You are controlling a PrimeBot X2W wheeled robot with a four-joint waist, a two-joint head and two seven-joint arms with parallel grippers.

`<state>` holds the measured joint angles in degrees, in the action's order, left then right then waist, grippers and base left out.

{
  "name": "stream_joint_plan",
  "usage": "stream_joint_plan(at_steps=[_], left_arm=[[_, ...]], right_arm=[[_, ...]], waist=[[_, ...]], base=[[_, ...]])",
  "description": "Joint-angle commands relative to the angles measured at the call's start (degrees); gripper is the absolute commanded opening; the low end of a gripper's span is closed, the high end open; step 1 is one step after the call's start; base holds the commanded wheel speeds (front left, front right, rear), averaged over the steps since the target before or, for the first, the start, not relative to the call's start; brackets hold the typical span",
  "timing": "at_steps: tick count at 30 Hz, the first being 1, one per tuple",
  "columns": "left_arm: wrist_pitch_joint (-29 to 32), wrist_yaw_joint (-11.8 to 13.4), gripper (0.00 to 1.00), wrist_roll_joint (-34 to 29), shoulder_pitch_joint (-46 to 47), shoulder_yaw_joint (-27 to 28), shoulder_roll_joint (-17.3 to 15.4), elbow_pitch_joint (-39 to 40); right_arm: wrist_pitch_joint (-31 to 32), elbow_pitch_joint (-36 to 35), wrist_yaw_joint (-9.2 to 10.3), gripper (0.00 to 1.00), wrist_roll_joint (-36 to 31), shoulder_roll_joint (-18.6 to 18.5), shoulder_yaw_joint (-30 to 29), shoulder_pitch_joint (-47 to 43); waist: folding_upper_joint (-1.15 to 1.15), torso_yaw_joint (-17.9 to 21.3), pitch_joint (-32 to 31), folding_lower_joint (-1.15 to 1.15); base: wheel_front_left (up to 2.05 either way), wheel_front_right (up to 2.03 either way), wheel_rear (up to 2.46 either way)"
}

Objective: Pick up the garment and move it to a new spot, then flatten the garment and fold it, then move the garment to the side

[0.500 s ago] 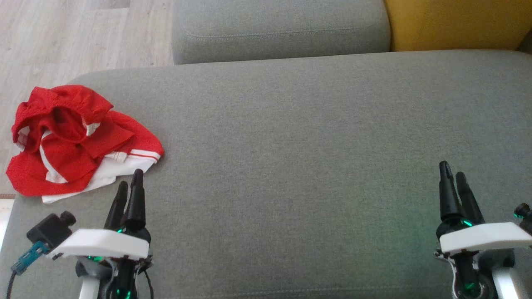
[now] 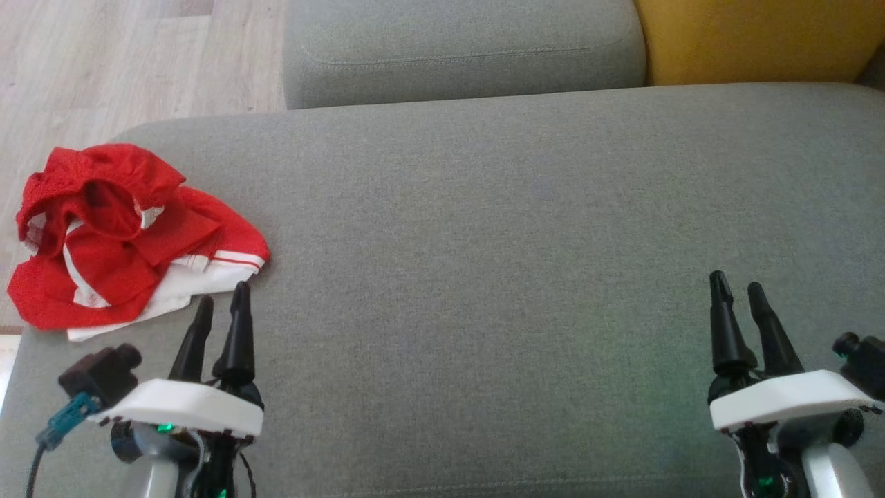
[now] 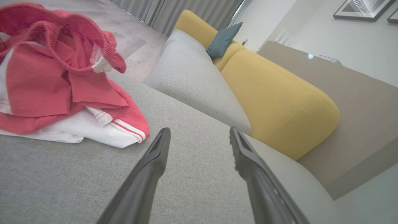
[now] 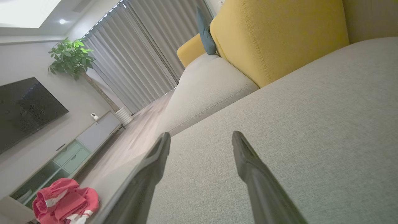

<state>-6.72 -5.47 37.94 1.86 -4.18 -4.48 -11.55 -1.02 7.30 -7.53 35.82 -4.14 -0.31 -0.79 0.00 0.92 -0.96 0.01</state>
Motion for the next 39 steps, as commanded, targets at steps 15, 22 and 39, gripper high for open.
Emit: stream_joint_plan(at_steps=[15,22,39], left_arm=[[-3.2,1.5,1.00,-11.4,2.8,0.0,-1.7,1.2],[-4.3,2.2,1.00,-16.0,2.7,-0.3,-1.9,0.3],[-7.2,3.4,1.00,-26.1,3.1,-0.9,-2.1,-1.4]], right_arm=[[-1.0,-3.7,0.03,1.00,-12.9,0.0,1.7,0.1],[-1.5,-4.3,0.03,1.00,-17.8,0.2,2.2,-0.5],[-2.5,-5.9,0.04,1.00,-29.0,0.7,3.6,-1.6]], waist=[[0.00,0.1,0.0,-0.01],[0.00,0.2,-0.2,-0.01],[0.00,0.3,-0.4,-0.01]], base=[[0.00,0.00,0.00],[0.00,0.00,0.00],[0.00,0.00,0.00]])
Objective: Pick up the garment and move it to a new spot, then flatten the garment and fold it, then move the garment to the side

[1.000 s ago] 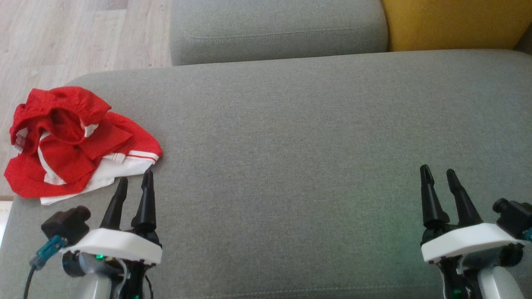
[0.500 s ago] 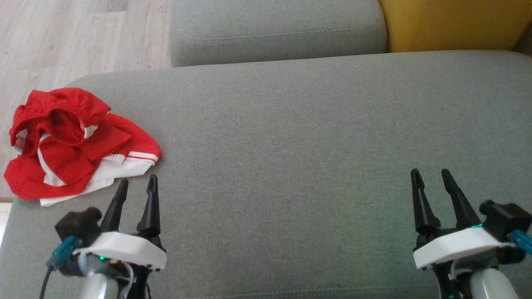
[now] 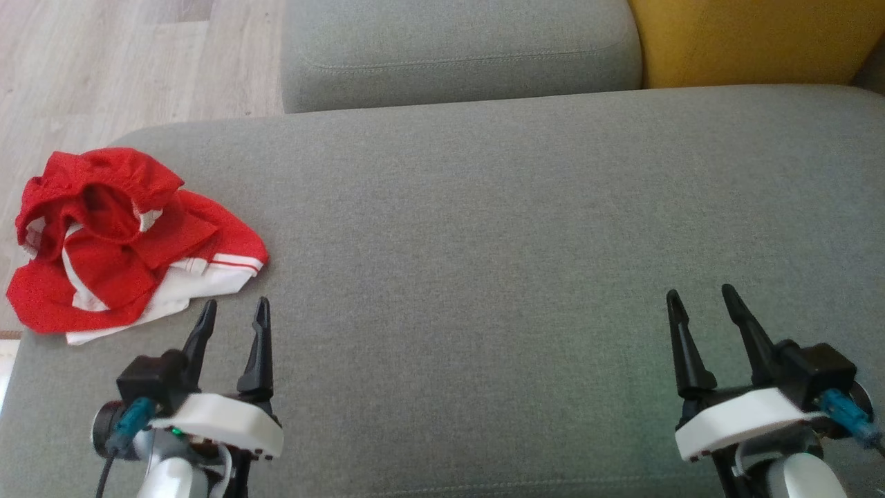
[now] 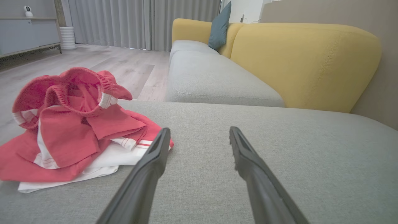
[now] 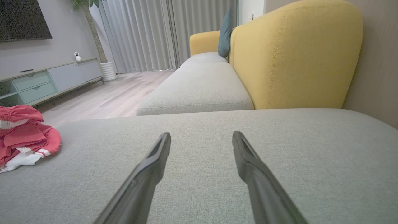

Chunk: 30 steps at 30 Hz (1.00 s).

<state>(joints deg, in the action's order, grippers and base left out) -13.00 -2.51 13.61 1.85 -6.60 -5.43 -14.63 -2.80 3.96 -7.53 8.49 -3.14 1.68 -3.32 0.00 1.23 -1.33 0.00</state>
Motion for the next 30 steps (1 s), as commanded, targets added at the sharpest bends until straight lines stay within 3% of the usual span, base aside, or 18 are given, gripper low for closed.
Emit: stream_joint_plan(at_steps=[1,8,30], left_arm=[[-1.1,0.5,1.00,-2.3,3.1,1.5,-1.2,1.6],[-2.0,1.0,1.00,-5.5,3.3,1.3,-1.3,1.0],[-2.0,1.9,1.00,-4.5,3.5,1.6,-1.0,0.0]], right_arm=[[-0.8,-2.6,0.04,1.00,-2.3,-0.2,1.6,0.8],[-1.5,-2.9,0.04,1.00,-4.6,0.0,1.2,0.5],[-2.1,-2.2,0.04,1.00,-2.3,0.2,0.3,0.6]], waist=[[0.00,0.0,-0.1,0.00],[0.00,0.0,-0.1,0.00],[0.00,-1.0,0.2,0.00]], base=[[0.00,0.00,0.00],[0.00,0.00,0.00],[0.00,0.00,0.00]])
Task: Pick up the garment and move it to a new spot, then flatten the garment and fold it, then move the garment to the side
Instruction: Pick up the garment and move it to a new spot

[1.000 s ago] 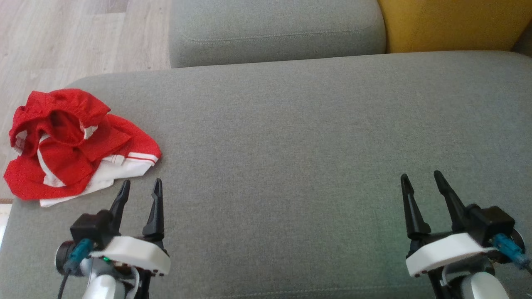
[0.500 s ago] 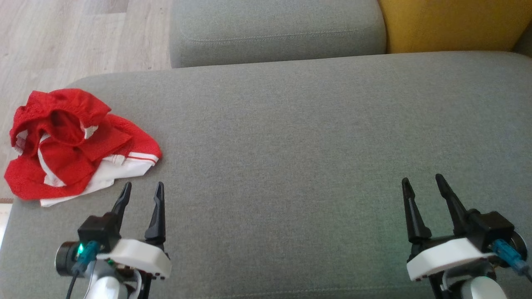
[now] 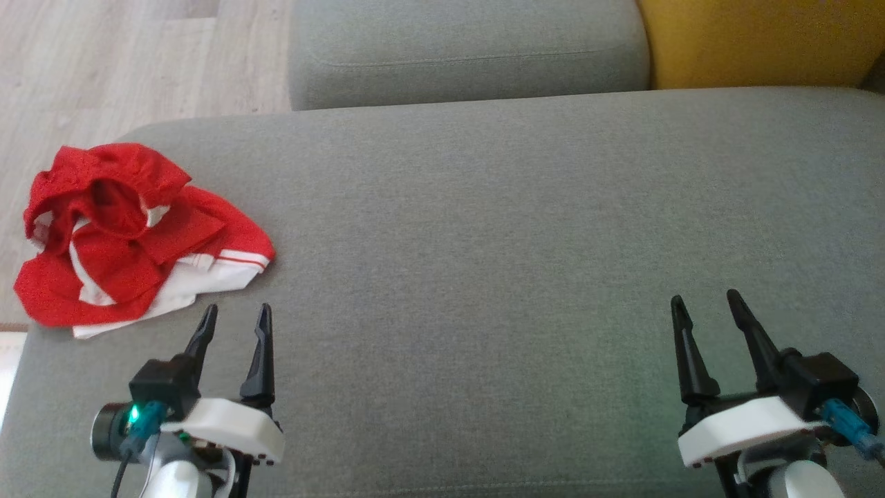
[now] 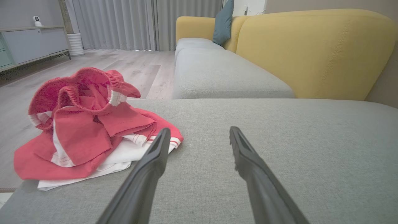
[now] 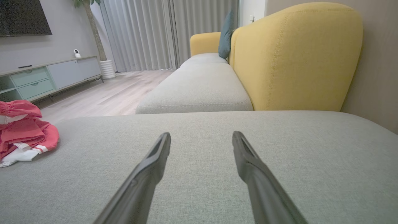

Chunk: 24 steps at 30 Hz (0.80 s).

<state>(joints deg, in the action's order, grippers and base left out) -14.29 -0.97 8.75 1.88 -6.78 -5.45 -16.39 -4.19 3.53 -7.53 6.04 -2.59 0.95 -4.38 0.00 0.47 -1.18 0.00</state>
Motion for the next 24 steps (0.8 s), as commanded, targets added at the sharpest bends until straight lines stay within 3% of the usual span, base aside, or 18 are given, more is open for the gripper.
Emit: stream_joint_plan(at_steps=[1,8,17,24], left_arm=[[-0.7,0.5,1.00,0.3,3.5,1.8,-1.0,1.8],[-0.7,1.0,1.00,0.4,4.1,2.1,-1.3,1.9],[-0.7,1.7,1.00,0.6,4.6,2.9,-2.1,2.5],[-0.7,1.9,1.00,0.6,4.4,2.8,-2.2,2.9]], right_arm=[[-0.7,-1.8,0.04,1.00,0.2,-0.3,1.0,1.6],[-0.6,-2.6,0.04,1.00,0.5,-0.3,1.8,1.7],[-0.4,-3.2,0.04,1.00,0.9,-0.3,3.5,2.5],[-0.1,-3.8,0.04,1.00,0.8,-0.3,4.2,2.6]], waist=[[0.00,-0.6,0.0,0.00],[0.00,-4.9,0.2,0.00],[0.00,-13.1,0.7,0.00],[0.00,-16.9,0.9,0.00]], base=[[0.00,0.00,0.00],[0.00,0.00,0.00],[0.00,0.00,0.00],[0.00,0.00,0.00]])
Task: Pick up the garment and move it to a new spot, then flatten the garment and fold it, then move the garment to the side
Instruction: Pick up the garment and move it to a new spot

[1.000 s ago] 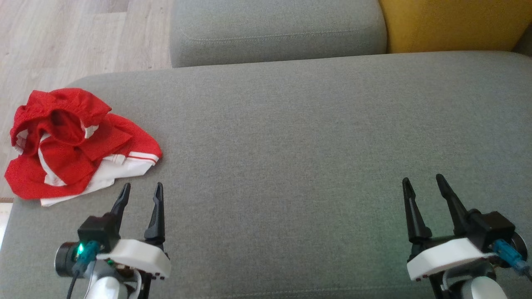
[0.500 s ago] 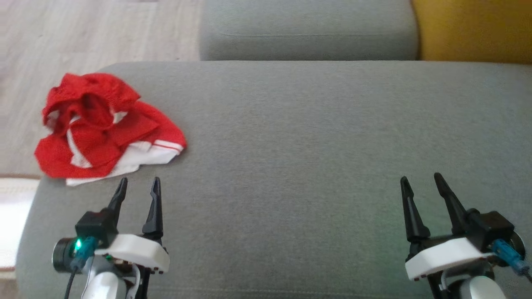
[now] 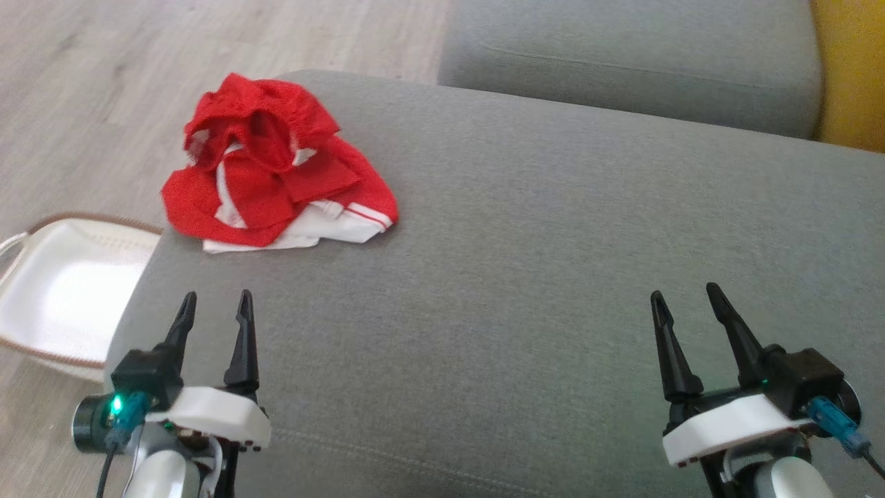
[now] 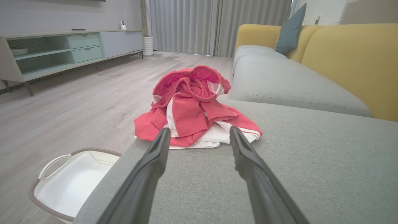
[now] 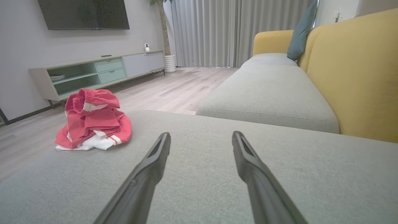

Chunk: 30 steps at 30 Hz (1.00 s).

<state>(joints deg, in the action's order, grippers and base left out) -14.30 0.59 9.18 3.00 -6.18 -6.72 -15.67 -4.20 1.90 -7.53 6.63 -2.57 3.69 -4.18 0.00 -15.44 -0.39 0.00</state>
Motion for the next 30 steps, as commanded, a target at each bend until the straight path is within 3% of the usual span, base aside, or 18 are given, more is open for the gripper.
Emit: stream_joint_plan(at_steps=[1,9,19,25,30], left_arm=[[-0.7,0.4,1.00,0.1,3.2,2.2,-1.0,2.2],[-0.7,0.6,1.00,0.1,2.9,2.0,-1.0,2.5],[-0.7,0.9,1.00,0.2,3.4,1.7,-1.0,2.1],[-0.1,0.6,1.00,0.7,7.6,1.5,-1.1,1.3],[0.4,-0.9,1.00,2.0,16.0,2.0,-2.1,-0.3]], right_arm=[[-0.1,-2.2,0.04,1.00,0.3,-0.3,1.5,2.4],[-0.2,-2.0,0.04,1.00,0.4,-0.3,1.5,2.5],[0.2,-2.0,0.04,1.00,0.2,-0.3,1.7,2.8],[1.2,-3.2,0.04,1.00,-0.5,-0.3,2.1,4.1],[2.4,-5.2,0.04,1.00,-2.1,-0.3,2.0,6.5]], waist=[[0.00,-1.4,0.2,0.00],[0.00,-3.1,0.2,0.00],[0.00,-2.3,1.0,0.00],[0.00,-0.1,5.3,0.00],[0.00,2.7,11.8,0.00]], base=[[0.00,0.00,0.00],[0.00,0.00,0.00],[0.00,0.00,0.00],[0.00,0.00,0.00],[0.00,0.00,0.00]])
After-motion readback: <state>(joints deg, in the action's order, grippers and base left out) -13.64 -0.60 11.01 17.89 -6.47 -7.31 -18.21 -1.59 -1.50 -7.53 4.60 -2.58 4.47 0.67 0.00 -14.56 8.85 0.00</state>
